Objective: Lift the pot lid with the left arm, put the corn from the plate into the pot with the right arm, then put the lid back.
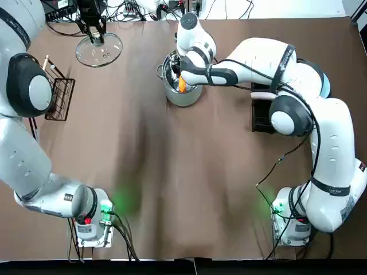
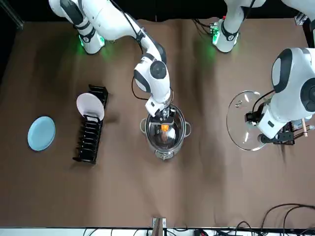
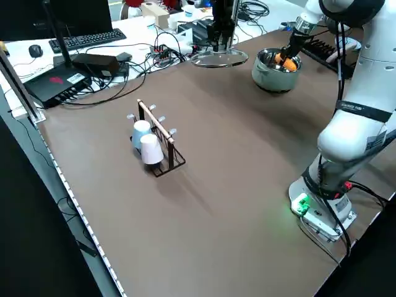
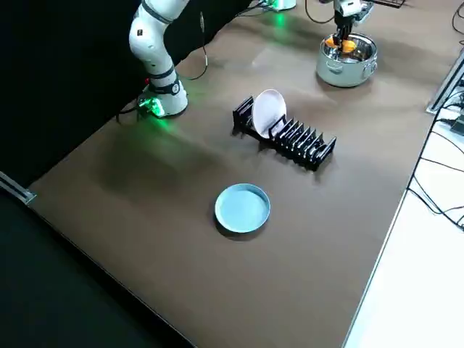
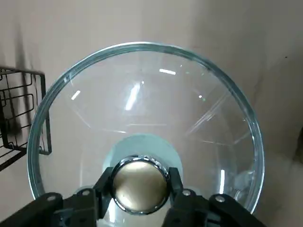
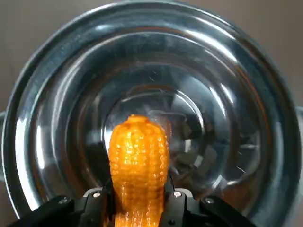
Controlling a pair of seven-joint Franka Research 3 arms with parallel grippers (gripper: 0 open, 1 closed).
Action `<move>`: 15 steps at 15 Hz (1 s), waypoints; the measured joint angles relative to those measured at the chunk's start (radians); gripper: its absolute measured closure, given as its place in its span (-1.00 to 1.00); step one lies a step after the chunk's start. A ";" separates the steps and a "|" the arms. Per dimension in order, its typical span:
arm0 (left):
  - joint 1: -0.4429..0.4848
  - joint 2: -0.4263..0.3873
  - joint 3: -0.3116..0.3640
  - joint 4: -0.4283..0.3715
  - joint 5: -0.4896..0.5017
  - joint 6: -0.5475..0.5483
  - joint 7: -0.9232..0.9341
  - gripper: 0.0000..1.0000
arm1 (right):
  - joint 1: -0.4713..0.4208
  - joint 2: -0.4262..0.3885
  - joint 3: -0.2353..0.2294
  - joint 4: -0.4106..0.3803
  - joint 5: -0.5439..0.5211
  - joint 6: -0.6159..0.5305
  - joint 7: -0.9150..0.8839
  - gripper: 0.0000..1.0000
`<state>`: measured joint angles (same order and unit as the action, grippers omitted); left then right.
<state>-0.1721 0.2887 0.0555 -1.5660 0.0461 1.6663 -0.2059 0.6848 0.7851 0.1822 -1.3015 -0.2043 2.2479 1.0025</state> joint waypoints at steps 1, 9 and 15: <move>0.000 0.000 -0.001 -0.002 0.000 0.000 0.000 -0.01 | 0.001 0.009 -0.004 0.000 0.000 0.029 0.000 0.22; -0.001 0.000 -0.002 -0.008 0.000 0.000 0.000 -0.01 | 0.008 0.093 -0.039 0.000 -0.001 0.170 0.005 0.22; -0.003 0.000 -0.003 -0.008 0.000 0.001 0.000 -0.01 | 0.008 0.092 -0.048 0.008 -0.001 0.173 0.011 -0.31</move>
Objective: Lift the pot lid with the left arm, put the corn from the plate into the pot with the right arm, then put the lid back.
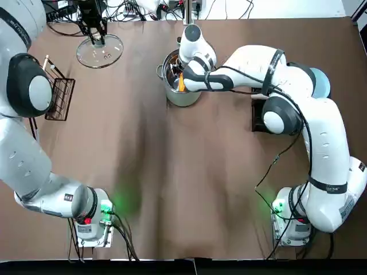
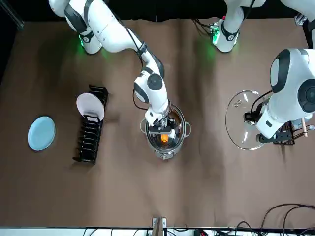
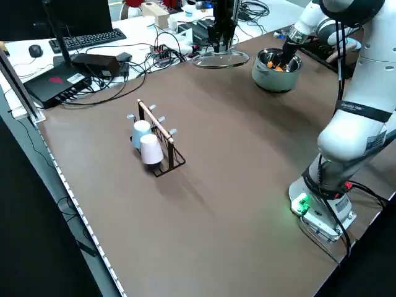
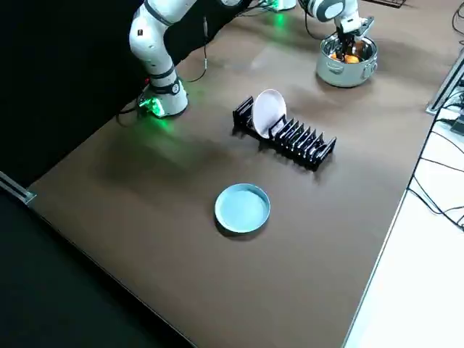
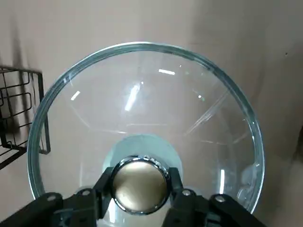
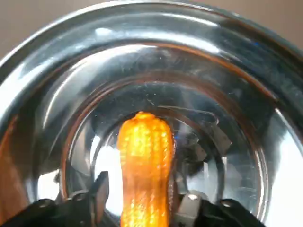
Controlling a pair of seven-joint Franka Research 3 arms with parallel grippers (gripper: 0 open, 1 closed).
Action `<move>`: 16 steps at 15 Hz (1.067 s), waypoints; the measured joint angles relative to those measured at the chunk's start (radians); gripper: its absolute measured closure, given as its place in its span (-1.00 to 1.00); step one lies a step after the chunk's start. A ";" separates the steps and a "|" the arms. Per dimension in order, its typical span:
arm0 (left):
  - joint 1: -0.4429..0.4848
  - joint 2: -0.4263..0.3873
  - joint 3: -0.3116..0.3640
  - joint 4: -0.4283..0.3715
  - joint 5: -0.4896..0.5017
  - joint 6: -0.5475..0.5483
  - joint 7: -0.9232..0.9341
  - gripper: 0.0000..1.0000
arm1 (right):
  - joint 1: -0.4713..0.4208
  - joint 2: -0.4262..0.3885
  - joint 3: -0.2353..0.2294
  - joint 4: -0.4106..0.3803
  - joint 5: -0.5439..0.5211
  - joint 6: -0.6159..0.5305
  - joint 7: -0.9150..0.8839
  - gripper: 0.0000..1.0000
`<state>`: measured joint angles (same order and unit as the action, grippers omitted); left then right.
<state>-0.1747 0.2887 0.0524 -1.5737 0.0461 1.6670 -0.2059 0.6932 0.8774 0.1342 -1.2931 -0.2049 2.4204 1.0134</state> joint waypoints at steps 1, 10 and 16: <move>0.000 0.000 0.000 0.000 0.000 0.000 0.000 -0.01 | 0.002 -0.002 0.001 0.002 0.000 0.000 0.000 -0.50; -0.067 0.000 -0.047 -0.002 -0.003 0.109 -0.123 -0.01 | -0.006 -0.108 -0.005 0.028 0.000 -0.047 0.022 -0.98; -0.271 0.033 -0.052 -0.012 -0.002 0.264 -0.370 -0.01 | -0.078 -0.240 -0.005 0.032 0.000 -0.253 -0.049 -0.97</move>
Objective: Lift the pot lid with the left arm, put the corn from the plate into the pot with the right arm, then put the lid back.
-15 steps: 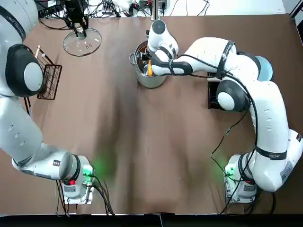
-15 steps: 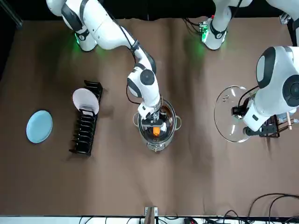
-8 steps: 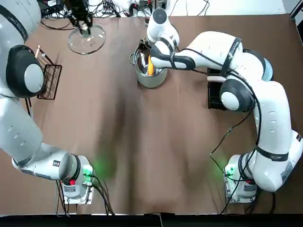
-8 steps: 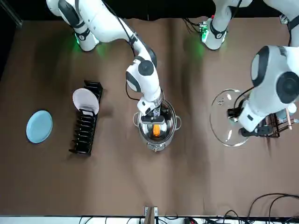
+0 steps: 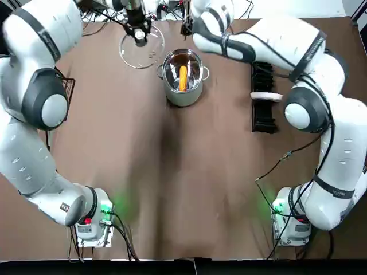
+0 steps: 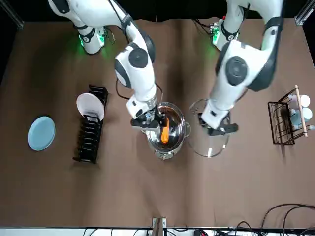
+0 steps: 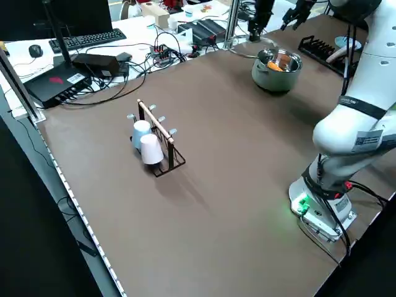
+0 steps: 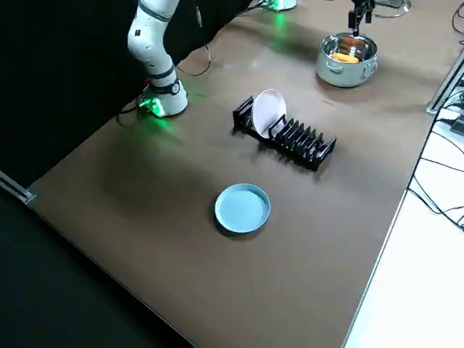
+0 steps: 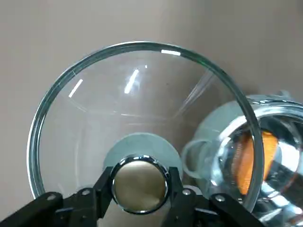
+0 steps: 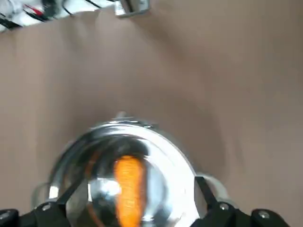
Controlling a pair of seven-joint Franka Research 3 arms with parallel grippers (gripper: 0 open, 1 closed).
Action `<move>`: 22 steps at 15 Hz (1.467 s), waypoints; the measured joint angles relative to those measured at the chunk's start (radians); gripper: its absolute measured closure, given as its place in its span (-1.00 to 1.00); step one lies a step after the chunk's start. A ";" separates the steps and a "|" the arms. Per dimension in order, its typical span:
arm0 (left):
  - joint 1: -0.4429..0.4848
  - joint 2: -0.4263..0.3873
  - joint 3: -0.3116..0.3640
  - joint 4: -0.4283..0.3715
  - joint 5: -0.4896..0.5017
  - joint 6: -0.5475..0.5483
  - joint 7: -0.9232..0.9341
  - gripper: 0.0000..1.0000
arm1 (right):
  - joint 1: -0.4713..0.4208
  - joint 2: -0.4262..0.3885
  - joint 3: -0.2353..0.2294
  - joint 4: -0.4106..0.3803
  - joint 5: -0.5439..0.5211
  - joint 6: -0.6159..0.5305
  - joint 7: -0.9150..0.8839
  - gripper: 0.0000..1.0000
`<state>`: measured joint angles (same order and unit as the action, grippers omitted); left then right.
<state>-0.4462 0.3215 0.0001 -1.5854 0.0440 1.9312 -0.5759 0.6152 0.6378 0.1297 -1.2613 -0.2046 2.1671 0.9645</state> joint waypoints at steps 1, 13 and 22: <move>-0.054 0.020 0.001 0.000 0.000 0.019 -0.055 -0.01 | -0.031 -0.035 0.000 0.000 0.002 -0.109 -0.110 -0.96; -0.295 0.175 0.020 0.059 0.069 0.151 -0.354 -0.01 | -0.435 -0.284 -0.006 0.001 0.174 -0.531 -0.763 -0.99; -0.332 0.213 0.022 0.083 0.078 0.201 -0.416 -0.01 | -0.627 -0.434 -0.007 -0.123 0.180 -0.572 -0.889 -0.99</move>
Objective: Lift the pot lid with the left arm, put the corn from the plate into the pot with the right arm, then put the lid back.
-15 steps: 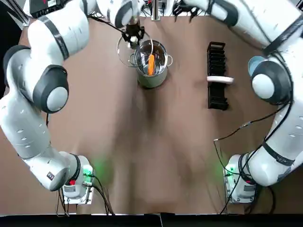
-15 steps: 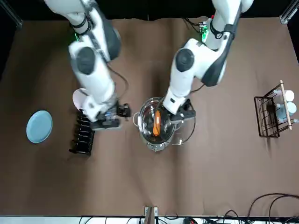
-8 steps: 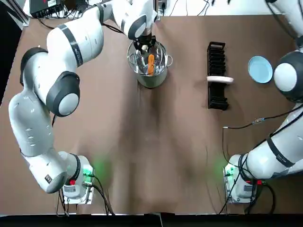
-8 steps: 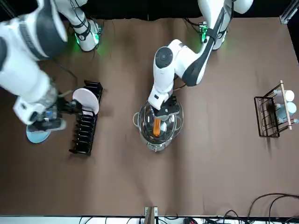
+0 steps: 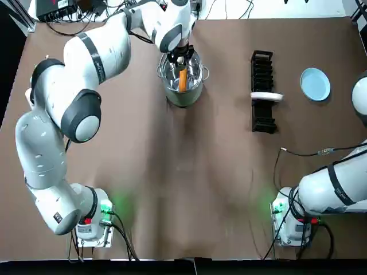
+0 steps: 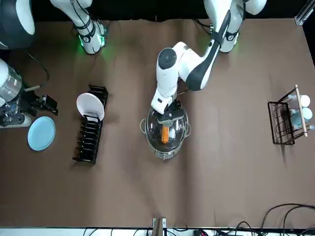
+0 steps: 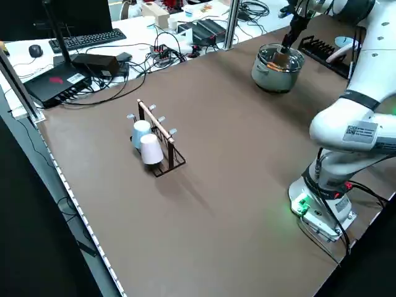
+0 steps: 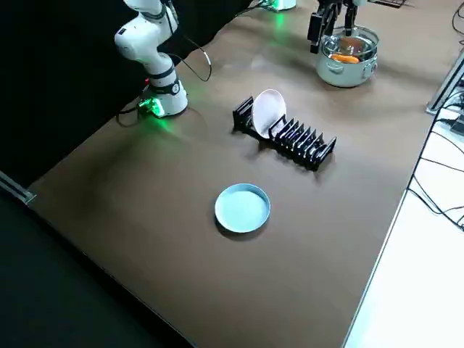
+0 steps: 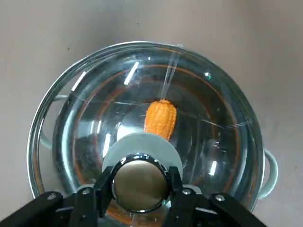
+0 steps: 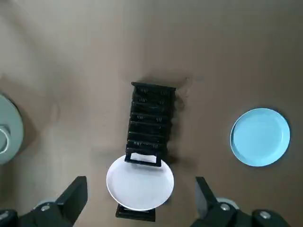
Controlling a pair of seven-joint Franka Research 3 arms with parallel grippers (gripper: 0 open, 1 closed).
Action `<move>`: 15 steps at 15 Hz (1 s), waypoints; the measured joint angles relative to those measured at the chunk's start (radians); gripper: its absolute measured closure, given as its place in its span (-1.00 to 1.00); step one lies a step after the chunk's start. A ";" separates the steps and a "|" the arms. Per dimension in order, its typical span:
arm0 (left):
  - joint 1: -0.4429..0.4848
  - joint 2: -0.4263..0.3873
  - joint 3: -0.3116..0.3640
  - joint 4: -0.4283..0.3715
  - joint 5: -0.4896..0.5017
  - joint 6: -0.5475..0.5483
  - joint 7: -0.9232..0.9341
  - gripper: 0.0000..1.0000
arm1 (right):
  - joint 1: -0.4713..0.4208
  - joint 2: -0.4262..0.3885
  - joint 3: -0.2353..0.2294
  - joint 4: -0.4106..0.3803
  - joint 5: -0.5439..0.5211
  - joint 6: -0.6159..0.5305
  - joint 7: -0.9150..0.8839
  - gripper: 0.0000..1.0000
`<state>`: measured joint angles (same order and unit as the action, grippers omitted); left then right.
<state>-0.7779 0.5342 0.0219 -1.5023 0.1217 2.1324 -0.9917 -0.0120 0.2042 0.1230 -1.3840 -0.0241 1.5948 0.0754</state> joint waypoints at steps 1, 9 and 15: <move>-0.001 0.008 0.000 0.002 0.001 0.012 -0.002 -0.01 | -0.008 -0.004 0.000 -0.001 0.014 0.000 0.000 -0.99; -0.004 0.033 0.002 0.009 0.006 0.038 -0.027 -0.01 | -0.102 -0.054 0.000 -0.012 0.048 -0.063 -0.064 -1.00; -0.009 0.037 0.003 0.013 0.007 0.051 -0.037 -0.01 | -0.165 -0.212 0.000 -0.182 0.051 -0.011 -0.150 -1.00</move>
<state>-0.7869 0.5713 0.0245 -1.4892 0.1282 2.1833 -1.0288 -0.1769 -0.0075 0.1227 -1.5662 0.0270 1.5838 -0.0749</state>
